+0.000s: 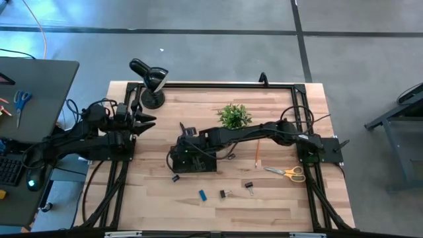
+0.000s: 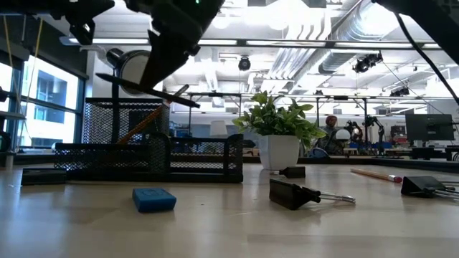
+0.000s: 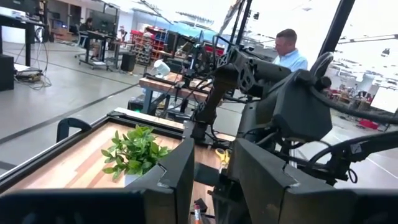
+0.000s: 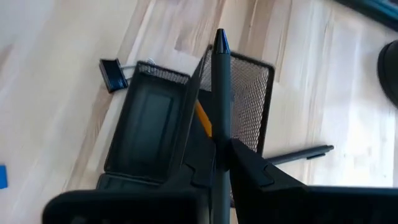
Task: Pick and place office supplies into organizer
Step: Put the black pen into the black desk organizer
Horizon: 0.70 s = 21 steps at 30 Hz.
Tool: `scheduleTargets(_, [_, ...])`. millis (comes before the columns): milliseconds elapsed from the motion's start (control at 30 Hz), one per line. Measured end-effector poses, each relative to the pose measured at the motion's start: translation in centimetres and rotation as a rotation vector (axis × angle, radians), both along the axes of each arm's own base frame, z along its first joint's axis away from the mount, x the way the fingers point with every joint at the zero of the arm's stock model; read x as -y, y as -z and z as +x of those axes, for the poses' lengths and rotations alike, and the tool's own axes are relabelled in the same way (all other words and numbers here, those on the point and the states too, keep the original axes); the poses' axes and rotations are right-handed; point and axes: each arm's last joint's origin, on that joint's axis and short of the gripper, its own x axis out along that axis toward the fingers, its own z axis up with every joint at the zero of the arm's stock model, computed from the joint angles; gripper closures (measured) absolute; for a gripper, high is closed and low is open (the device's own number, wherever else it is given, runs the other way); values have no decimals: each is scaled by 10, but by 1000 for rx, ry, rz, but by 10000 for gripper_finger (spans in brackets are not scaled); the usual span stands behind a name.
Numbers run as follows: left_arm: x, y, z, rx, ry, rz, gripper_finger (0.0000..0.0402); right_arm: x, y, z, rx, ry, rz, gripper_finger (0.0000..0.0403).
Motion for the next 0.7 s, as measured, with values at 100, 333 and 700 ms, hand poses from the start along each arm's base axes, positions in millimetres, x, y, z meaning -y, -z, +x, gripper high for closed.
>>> scheduleTargets(100, [0, 0, 0, 0, 0, 0, 295, 4, 1, 0, -6, 7, 5, 386])
scheduleTargets(333, [0, 0, 0, 0, 0, 0, 295, 17, 1, 2, -14, 44, 144, 386])
scheduleTargets(700, [0, 0, 0, 0, 0, -1, 295, 30, 1, 3, -15, 99, 228, 386])
